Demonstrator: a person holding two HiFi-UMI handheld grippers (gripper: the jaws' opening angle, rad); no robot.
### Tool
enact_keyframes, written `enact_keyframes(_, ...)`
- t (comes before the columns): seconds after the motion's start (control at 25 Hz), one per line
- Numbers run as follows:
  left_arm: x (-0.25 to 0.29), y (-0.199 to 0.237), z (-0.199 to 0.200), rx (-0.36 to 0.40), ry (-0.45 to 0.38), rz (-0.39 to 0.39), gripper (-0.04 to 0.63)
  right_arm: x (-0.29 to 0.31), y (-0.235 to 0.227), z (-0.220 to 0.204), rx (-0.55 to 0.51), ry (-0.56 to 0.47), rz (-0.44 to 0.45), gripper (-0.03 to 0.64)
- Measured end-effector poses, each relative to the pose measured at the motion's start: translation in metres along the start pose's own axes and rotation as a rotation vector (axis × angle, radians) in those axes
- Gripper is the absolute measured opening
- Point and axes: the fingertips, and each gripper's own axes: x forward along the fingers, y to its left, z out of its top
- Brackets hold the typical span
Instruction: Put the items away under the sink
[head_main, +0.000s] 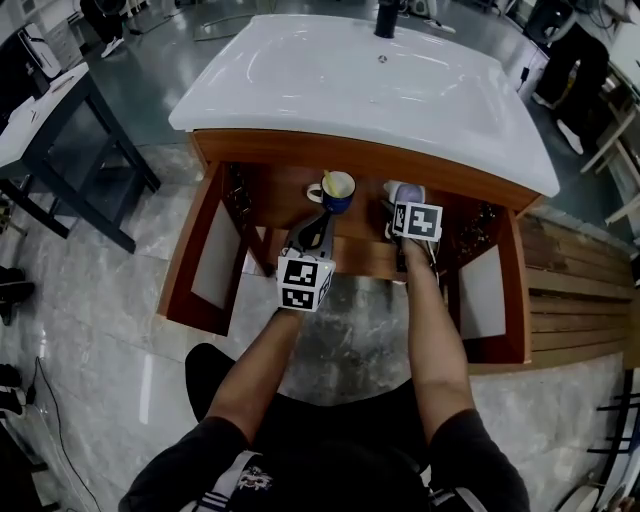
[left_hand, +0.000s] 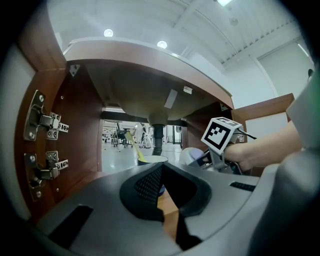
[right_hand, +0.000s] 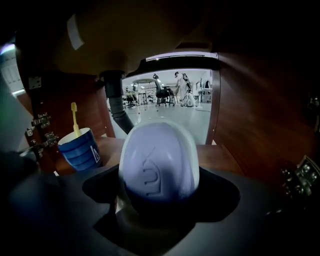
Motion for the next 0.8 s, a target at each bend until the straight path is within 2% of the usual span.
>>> enact_keyframes(0.4, 0.004, -0.006, 0.006, 0.002, -0.015, -0.018, 0.000, 0.024, -0.004, 0.003, 0.021, 0.075, -0.020, 0.468)
enact_keyframes(0.8, 0.003, -0.009, 0.004, 0.004, -0.012, -0.035, 0.000, 0.030, -0.006, 0.001, 0.058, 0.092, -0.005, 0.469)
